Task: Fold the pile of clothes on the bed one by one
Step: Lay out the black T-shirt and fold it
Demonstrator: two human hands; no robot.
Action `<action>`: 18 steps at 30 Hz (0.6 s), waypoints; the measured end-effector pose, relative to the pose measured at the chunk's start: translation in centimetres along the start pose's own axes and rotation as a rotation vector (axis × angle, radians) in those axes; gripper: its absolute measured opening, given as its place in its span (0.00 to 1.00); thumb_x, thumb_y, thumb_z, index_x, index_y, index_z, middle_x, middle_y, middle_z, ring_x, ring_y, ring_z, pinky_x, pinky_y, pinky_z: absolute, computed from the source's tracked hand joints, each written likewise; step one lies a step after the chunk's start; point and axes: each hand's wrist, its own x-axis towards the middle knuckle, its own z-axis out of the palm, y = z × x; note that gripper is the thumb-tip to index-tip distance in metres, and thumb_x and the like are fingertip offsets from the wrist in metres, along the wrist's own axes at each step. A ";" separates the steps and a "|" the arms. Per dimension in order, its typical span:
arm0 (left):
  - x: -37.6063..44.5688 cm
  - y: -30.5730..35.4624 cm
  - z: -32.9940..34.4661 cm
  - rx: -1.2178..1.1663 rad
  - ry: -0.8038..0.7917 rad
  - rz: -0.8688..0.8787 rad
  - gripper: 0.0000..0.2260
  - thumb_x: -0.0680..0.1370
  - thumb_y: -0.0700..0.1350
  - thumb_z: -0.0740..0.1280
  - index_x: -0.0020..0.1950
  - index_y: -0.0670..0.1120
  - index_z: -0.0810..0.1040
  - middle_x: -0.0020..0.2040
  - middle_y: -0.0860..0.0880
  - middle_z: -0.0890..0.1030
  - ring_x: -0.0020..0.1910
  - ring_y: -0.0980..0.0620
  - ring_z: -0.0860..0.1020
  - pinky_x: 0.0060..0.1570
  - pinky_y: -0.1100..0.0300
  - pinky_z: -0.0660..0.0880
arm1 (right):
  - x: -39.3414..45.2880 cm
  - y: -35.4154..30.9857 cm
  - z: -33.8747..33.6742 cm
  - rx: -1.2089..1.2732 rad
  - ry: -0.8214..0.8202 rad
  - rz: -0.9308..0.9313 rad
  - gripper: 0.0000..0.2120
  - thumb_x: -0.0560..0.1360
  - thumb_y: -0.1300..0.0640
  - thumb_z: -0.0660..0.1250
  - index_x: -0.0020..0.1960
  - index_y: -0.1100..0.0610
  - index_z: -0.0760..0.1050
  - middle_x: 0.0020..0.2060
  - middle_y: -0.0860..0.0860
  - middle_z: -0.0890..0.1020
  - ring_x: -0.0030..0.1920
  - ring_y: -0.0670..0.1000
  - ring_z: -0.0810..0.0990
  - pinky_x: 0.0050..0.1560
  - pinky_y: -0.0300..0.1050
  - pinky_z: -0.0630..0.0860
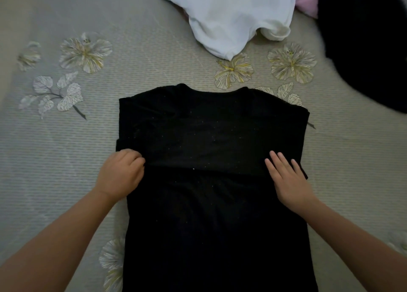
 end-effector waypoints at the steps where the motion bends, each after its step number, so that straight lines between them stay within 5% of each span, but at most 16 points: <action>1: -0.5 0.1 0.0 0.017 -0.042 0.021 0.15 0.71 0.42 0.57 0.33 0.36 0.80 0.36 0.40 0.82 0.35 0.43 0.81 0.33 0.54 0.77 | 0.0 0.0 -0.1 -0.037 -0.038 0.000 0.31 0.79 0.60 0.51 0.74 0.55 0.36 0.74 0.53 0.37 0.74 0.54 0.36 0.72 0.52 0.37; 3: -1.1 0.5 0.3 0.038 -0.111 0.008 0.17 0.71 0.46 0.56 0.33 0.38 0.80 0.37 0.41 0.82 0.37 0.43 0.82 0.35 0.53 0.77 | 0.4 0.1 -0.7 -0.106 -0.107 -0.014 0.31 0.79 0.55 0.53 0.75 0.55 0.38 0.75 0.53 0.38 0.74 0.53 0.37 0.72 0.55 0.38; 5: -1.1 0.7 0.4 0.012 -0.114 -0.043 0.23 0.75 0.51 0.54 0.34 0.39 0.81 0.39 0.41 0.82 0.38 0.43 0.82 0.36 0.53 0.77 | 0.6 0.0 -2.1 -0.104 -0.054 -0.064 0.29 0.78 0.46 0.52 0.75 0.56 0.51 0.75 0.55 0.51 0.75 0.53 0.49 0.71 0.60 0.43; 7: -0.2 1.0 0.3 -0.008 -0.018 -0.091 0.26 0.79 0.51 0.50 0.37 0.38 0.81 0.40 0.39 0.82 0.37 0.41 0.81 0.36 0.52 0.77 | 0.9 -0.2 -3.5 -0.049 0.156 -0.106 0.31 0.77 0.40 0.48 0.60 0.62 0.76 0.60 0.58 0.77 0.62 0.57 0.75 0.64 0.66 0.60; 9: 1.4 1.6 0.3 -0.041 0.083 -0.143 0.19 0.77 0.46 0.55 0.42 0.35 0.81 0.43 0.37 0.81 0.39 0.39 0.80 0.40 0.49 0.78 | 1.4 -0.6 -4.5 0.055 0.354 -0.100 0.35 0.79 0.41 0.43 0.48 0.65 0.81 0.48 0.60 0.83 0.50 0.59 0.82 0.55 0.67 0.70; 11: 3.5 2.6 1.1 -0.068 0.101 -0.183 0.15 0.74 0.42 0.59 0.48 0.33 0.80 0.48 0.35 0.81 0.46 0.37 0.80 0.48 0.46 0.77 | 2.8 -1.5 -4.8 0.137 0.365 -0.020 0.30 0.78 0.44 0.47 0.58 0.65 0.76 0.58 0.62 0.78 0.61 0.62 0.75 0.60 0.66 0.67; 13: 5.2 3.5 2.3 -0.124 -0.013 -0.262 0.16 0.75 0.42 0.62 0.59 0.34 0.76 0.59 0.34 0.76 0.61 0.37 0.74 0.60 0.45 0.69 | 4.7 -2.3 -4.4 0.186 0.269 0.072 0.27 0.78 0.45 0.53 0.71 0.60 0.63 0.72 0.59 0.62 0.73 0.59 0.57 0.70 0.61 0.53; 15: 5.8 3.5 3.9 -0.130 -0.186 -0.430 0.23 0.79 0.49 0.59 0.71 0.40 0.63 0.73 0.39 0.61 0.73 0.42 0.56 0.71 0.48 0.52 | 6.3 -2.7 -3.4 0.189 0.182 0.128 0.28 0.79 0.44 0.52 0.75 0.53 0.51 0.75 0.55 0.48 0.75 0.56 0.44 0.71 0.58 0.42; 18: 5.6 2.3 6.0 -0.058 -0.272 -0.518 0.28 0.77 0.59 0.53 0.75 0.51 0.53 0.76 0.41 0.49 0.74 0.42 0.43 0.70 0.50 0.37 | 7.7 -2.4 -1.7 0.166 0.123 0.221 0.28 0.78 0.41 0.48 0.75 0.48 0.46 0.75 0.53 0.44 0.74 0.54 0.39 0.70 0.61 0.39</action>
